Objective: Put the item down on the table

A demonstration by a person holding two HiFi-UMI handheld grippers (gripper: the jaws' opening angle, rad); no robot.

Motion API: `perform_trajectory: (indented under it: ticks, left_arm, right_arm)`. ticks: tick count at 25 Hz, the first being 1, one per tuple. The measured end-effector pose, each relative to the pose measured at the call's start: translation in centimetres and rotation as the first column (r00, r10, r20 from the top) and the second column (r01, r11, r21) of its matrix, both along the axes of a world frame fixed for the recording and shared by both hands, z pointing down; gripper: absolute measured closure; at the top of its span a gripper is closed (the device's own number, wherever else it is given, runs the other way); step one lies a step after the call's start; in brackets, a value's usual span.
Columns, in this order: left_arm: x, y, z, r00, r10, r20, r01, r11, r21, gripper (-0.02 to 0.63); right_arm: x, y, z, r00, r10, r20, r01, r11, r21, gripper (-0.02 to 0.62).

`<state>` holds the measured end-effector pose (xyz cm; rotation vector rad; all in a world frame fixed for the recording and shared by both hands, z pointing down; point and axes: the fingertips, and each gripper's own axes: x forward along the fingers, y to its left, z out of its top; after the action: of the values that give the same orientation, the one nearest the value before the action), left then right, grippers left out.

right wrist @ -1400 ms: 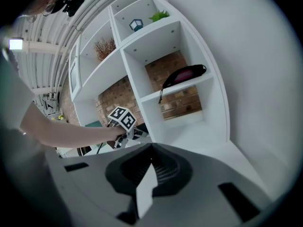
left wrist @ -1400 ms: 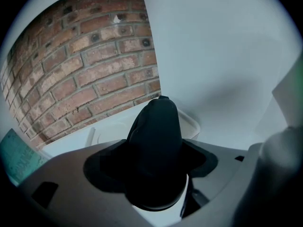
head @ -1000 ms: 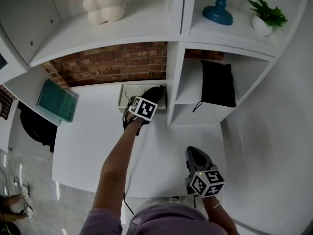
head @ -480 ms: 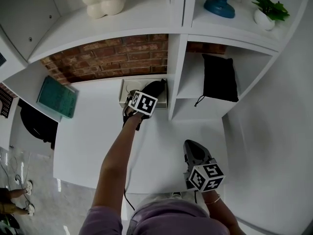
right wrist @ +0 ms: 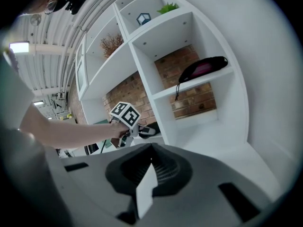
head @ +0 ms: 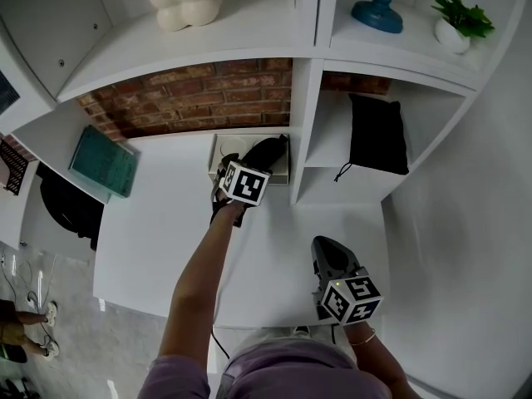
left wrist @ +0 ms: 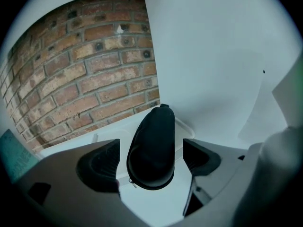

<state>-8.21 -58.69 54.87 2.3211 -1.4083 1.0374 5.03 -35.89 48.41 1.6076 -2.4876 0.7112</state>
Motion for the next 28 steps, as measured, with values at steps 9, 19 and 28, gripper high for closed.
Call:
perform_trajectory:
  ticks: [9,19,28]
  left_arm:
    - [-2.0,3.0,-3.4,0.989,-0.084,-0.118,0.095,0.991,0.092,0.212]
    - [-3.5,9.3,-4.4,0.955,-0.174,-0.239,0.203,0.974,0.101,0.299]
    - [-3.7,14.5,-4.5,0.934,-0.207,-0.29,0.249,0.962,0.115,0.4]
  right_arm:
    - [-0.3,0.5,-0.4,0.999,-0.029,0.017,0.029,1.0,0.011,0.594]
    - [-0.9,1.2,-1.3,0.997,-0.071,0.031,0.07,0.997,0.037,0.594]
    - [-1.1,2.0,-1.8,0.995,-0.096,0.035,0.094,0.994,0.053,0.594]
